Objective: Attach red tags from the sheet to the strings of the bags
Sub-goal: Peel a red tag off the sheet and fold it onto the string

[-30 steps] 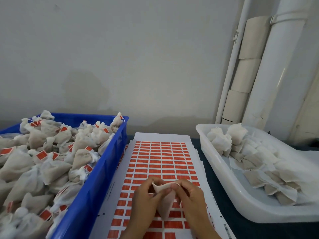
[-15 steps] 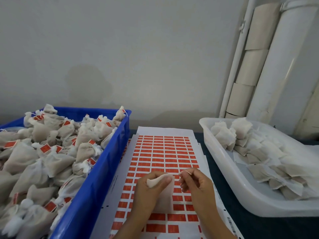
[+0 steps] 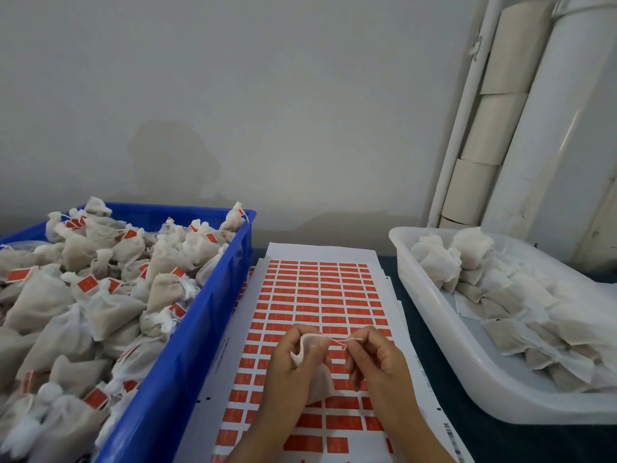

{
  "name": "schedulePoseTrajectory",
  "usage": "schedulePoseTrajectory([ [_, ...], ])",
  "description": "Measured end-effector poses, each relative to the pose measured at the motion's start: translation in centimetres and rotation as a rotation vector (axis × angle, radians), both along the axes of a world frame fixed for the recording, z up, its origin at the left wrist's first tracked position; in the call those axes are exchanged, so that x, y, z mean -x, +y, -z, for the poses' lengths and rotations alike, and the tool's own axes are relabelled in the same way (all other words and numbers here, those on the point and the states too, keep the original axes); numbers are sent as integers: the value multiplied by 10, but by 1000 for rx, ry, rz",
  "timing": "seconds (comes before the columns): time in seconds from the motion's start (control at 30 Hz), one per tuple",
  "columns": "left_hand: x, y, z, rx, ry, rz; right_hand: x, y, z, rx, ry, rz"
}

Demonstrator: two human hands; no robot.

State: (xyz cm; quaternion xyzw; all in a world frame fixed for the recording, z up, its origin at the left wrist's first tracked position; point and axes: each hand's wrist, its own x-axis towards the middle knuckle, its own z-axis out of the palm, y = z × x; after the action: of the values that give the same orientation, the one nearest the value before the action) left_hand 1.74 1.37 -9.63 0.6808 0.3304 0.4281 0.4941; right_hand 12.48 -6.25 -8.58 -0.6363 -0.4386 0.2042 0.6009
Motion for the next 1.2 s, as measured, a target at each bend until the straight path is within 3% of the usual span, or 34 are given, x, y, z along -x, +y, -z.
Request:
schedulePoseTrajectory([
  [0.17,-1,-1,1,23,4,17,0,1,7,11,-100,121],
  [0.43,-3,-2,1,50,-9,13,3,-2,6,145,-641,-1],
  [0.8,1,-6,-1,-73,-5,66,0,-4,6,99,-646,90],
  [1.2,4,3,0,-57,-10,-168,-7,-1,5,200,-568,259],
])
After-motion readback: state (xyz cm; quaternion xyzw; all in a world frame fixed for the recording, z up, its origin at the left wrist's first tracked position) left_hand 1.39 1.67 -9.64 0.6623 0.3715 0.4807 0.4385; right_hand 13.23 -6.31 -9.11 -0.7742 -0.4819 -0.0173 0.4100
